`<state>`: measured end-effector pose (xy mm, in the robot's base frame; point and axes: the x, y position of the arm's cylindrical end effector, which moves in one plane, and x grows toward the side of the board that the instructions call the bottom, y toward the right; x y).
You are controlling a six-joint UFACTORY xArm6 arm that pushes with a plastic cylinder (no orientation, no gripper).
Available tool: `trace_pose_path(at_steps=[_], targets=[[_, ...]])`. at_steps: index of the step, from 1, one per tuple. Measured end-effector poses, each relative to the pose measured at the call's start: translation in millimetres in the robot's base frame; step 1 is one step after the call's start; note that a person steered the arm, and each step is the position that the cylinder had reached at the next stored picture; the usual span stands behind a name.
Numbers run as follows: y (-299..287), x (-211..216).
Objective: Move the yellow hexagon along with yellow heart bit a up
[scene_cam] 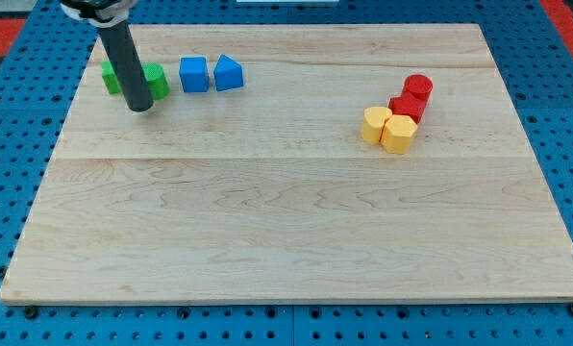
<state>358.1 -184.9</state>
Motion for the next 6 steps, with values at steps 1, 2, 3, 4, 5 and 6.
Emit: trace_pose_path(at_steps=[1,2,3,4,5,6], targets=[[11,-10],[12,-22],[16,-9],[53,59],[59,73],[61,73]])
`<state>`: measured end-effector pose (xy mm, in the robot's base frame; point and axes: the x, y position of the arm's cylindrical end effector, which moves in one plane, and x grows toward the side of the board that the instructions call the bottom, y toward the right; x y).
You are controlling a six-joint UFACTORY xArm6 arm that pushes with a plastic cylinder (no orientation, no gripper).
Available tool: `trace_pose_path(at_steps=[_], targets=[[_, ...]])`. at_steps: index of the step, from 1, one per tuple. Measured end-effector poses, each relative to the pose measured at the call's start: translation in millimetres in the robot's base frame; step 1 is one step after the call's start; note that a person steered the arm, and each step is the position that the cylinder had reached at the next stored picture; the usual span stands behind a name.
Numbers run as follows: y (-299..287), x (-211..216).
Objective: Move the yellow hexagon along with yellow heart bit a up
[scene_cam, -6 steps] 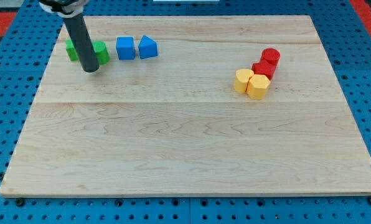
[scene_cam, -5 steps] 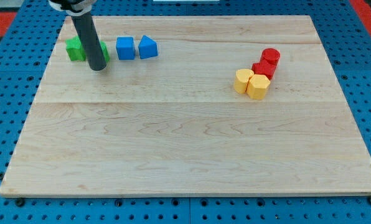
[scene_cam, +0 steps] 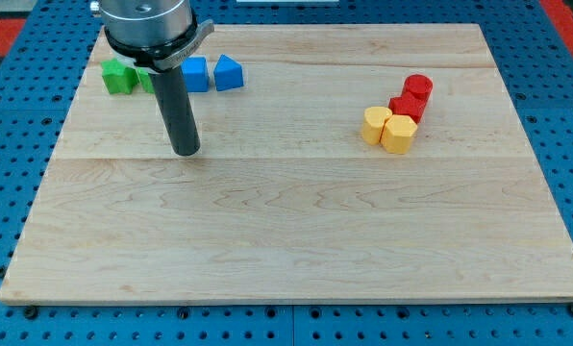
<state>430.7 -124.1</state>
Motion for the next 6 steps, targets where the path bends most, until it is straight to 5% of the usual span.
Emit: trace_pose_path(at_steps=[3,5,6], targets=[[42,57],[245,62],[274,51]])
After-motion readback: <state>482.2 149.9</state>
